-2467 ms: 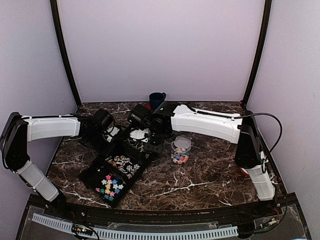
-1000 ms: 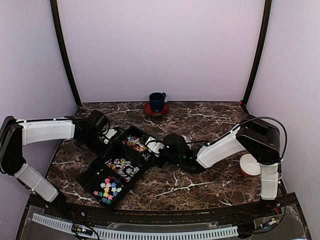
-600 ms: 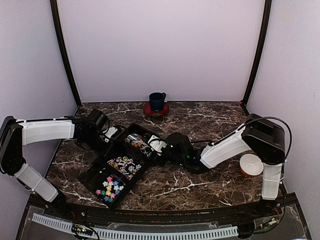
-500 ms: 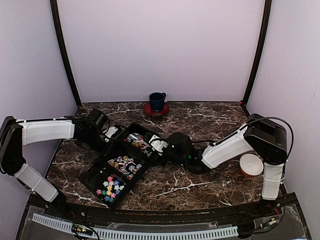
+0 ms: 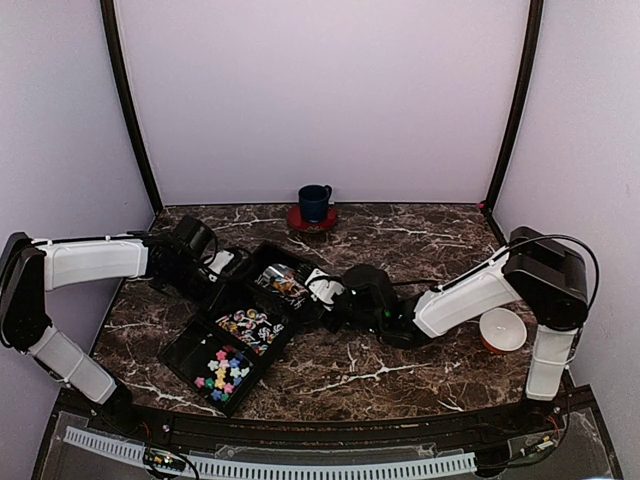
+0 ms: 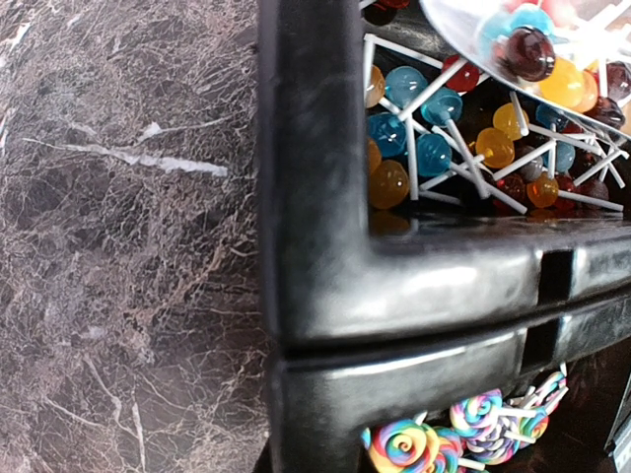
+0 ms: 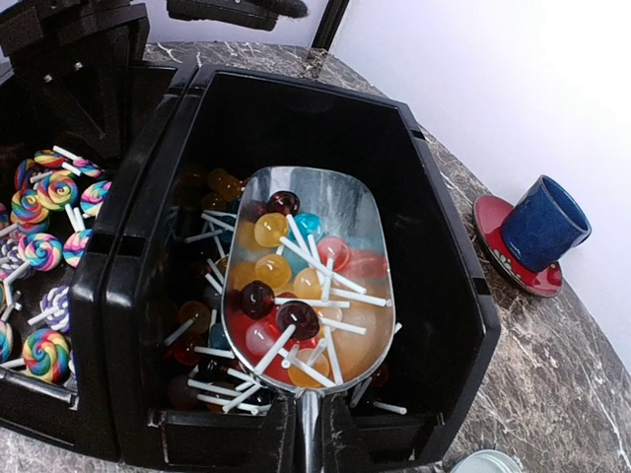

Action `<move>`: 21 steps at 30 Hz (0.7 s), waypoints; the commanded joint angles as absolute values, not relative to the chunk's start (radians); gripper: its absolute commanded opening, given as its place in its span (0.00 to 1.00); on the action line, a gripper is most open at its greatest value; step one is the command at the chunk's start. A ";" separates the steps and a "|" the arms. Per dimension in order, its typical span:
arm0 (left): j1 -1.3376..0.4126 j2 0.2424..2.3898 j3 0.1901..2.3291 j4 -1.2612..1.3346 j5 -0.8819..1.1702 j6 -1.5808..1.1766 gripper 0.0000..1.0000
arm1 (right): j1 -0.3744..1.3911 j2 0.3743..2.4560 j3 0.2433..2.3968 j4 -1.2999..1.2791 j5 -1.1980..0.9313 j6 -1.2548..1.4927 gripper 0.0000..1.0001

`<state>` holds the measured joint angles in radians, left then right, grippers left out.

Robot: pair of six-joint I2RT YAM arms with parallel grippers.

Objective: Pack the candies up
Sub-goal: Scoop the fake candies from the storage box, then place the fake candies in the packing bottle.

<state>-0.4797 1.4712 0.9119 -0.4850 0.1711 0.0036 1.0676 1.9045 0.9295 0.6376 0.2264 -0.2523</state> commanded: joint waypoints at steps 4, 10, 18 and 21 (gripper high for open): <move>-0.470 1.396 0.967 -0.384 0.279 -0.037 0.00 | 1.066 1.837 0.884 0.618 0.221 -0.245 0.00; -0.467 1.396 0.968 -0.383 0.280 -0.038 0.00 | 1.066 1.797 0.878 0.589 0.216 -0.254 0.00; -0.465 1.396 0.968 -0.387 0.276 -0.037 0.00 | 1.066 1.750 0.868 0.562 0.239 -0.265 0.00; -0.466 1.396 0.967 -0.387 0.275 -0.037 0.00 | 1.066 1.738 0.874 0.546 0.255 -0.270 0.00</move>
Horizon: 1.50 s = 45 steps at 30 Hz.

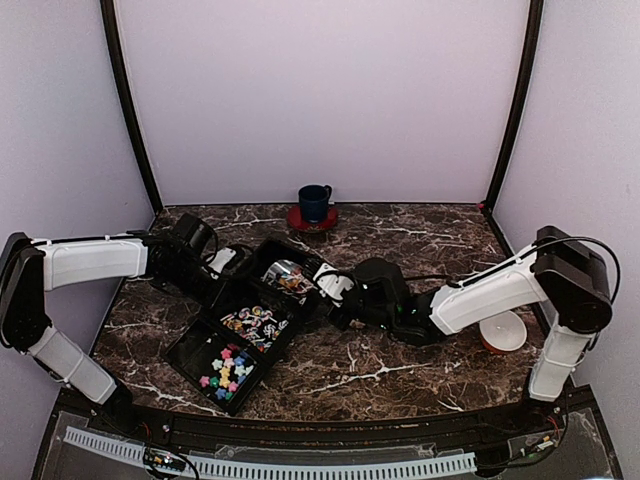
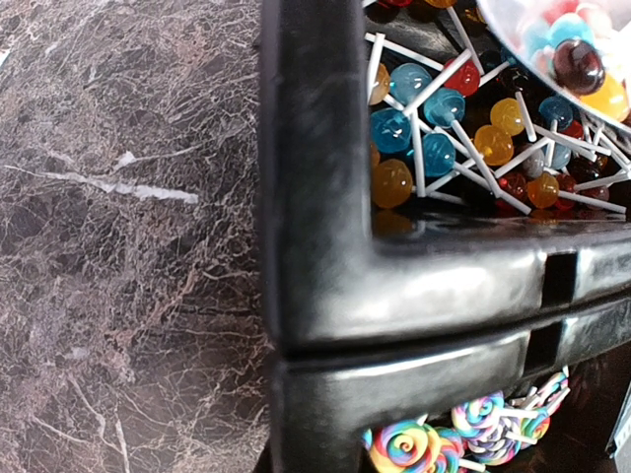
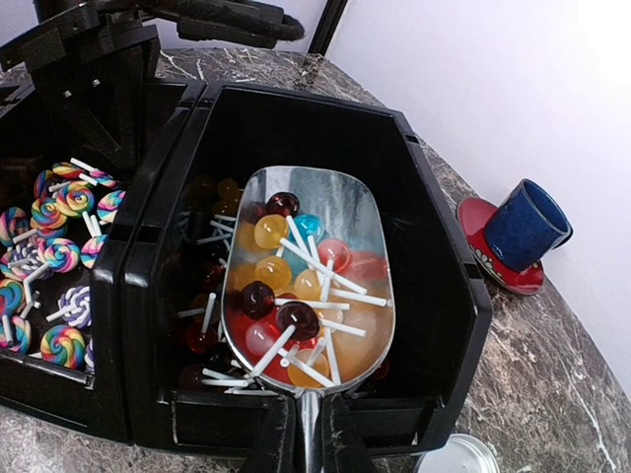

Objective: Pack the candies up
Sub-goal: Place the fake candies in the packing bottle.

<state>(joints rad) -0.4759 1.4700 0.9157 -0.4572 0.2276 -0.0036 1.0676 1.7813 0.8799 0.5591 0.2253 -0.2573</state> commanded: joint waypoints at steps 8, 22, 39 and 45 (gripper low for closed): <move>-0.466 1.397 0.969 -0.390 0.277 -0.035 0.00 | 1.066 1.718 0.884 0.532 0.287 -0.271 0.00; -0.466 1.394 0.968 -0.394 0.270 -0.035 0.00 | 1.066 1.608 0.886 0.469 0.319 -0.299 0.00; -0.464 1.393 0.968 -0.393 0.268 -0.034 0.00 | 1.063 1.294 0.797 0.183 0.417 -0.278 0.00; -0.464 1.397 0.968 -0.394 0.264 -0.034 0.00 | 1.063 1.162 0.755 0.073 0.466 -0.250 0.00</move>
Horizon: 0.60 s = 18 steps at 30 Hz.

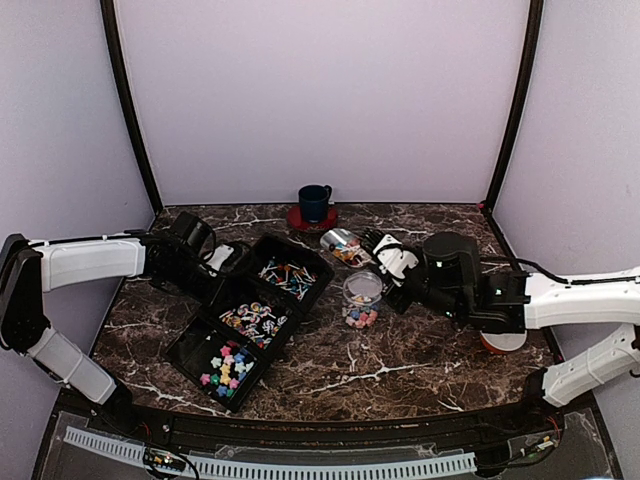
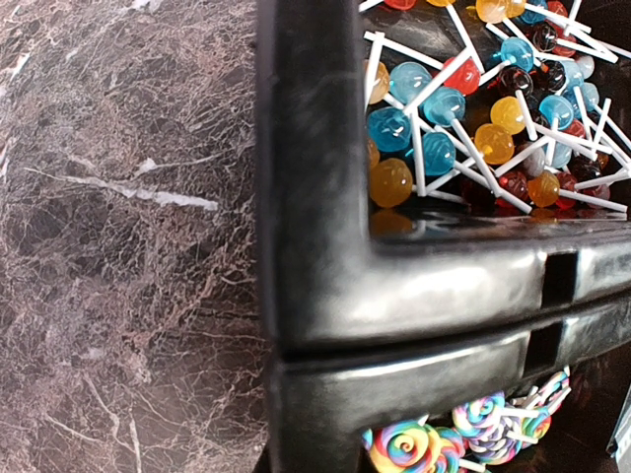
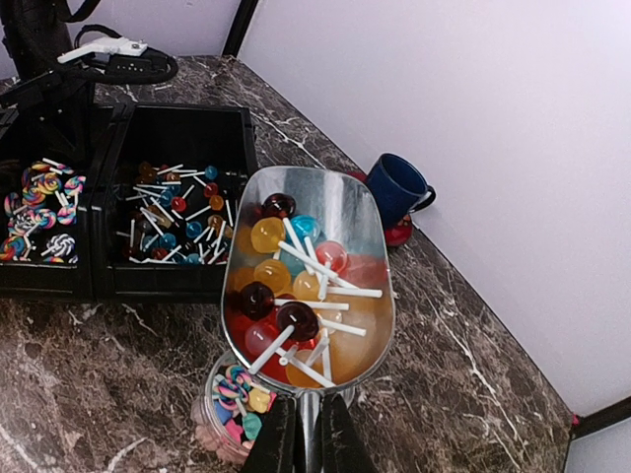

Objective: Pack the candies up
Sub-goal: Place the fake candies in the packing bottle.

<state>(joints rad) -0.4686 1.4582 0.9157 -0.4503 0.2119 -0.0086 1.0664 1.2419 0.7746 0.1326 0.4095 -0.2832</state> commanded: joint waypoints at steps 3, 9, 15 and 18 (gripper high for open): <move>-0.462 1.400 0.968 -0.394 0.263 -0.035 0.00 | 1.063 1.112 0.760 -0.017 0.481 -0.229 0.00; -0.461 1.403 0.970 -0.394 0.261 -0.035 0.00 | 1.063 1.044 0.792 -0.197 0.492 -0.176 0.00; -0.459 1.408 0.970 -0.394 0.261 -0.035 0.00 | 1.064 1.053 0.843 -0.386 0.502 -0.132 0.00; -0.460 1.407 0.970 -0.394 0.262 -0.035 0.00 | 1.065 1.053 0.855 -0.437 0.499 -0.118 0.00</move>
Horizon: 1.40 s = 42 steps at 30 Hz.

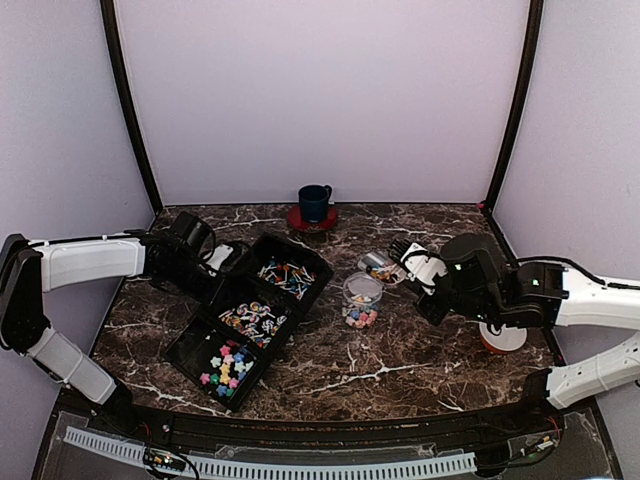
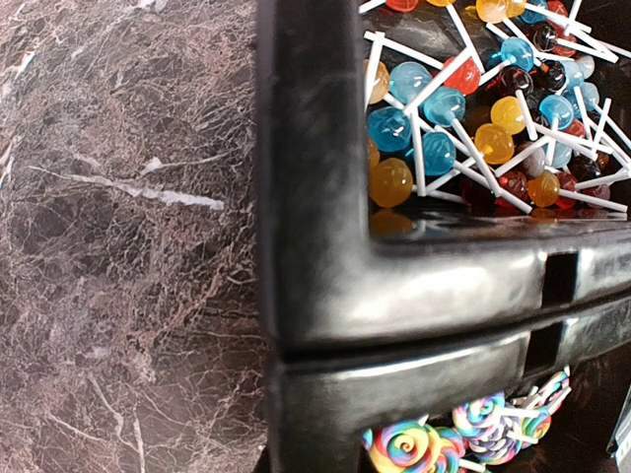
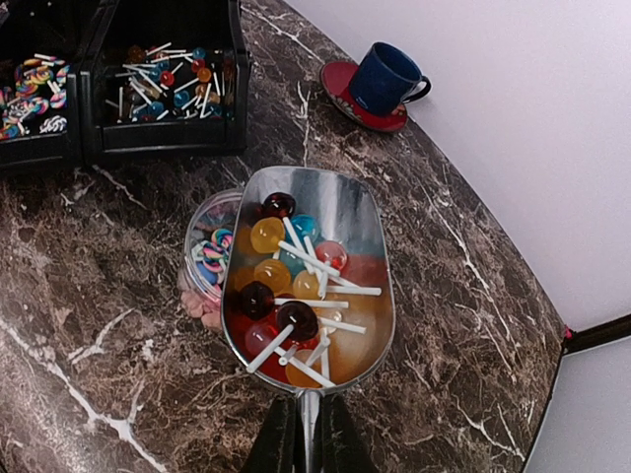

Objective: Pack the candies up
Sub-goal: Place the fake candies in the packing bottle.

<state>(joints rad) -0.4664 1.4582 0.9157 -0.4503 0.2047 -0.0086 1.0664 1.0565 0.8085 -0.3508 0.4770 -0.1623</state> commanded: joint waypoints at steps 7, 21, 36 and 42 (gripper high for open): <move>-0.457 1.406 0.971 -0.393 0.262 -0.035 0.00 | 1.066 1.070 0.897 -0.541 0.472 -0.100 0.00; -0.453 1.402 0.971 -0.395 0.267 -0.035 0.00 | 1.068 1.151 0.988 -0.699 0.462 -0.107 0.00; -0.452 1.399 0.971 -0.396 0.270 -0.035 0.00 | 1.109 1.234 1.081 -0.830 0.490 -0.095 0.00; -0.450 1.396 0.973 -0.396 0.273 -0.035 0.00 | 1.129 1.262 1.126 -0.911 0.521 -0.086 0.00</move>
<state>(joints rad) -0.4561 1.4582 0.9161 -0.4503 0.2050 -0.0093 1.1091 1.2476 1.0782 -0.8497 0.4789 -0.1093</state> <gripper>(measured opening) 0.074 0.076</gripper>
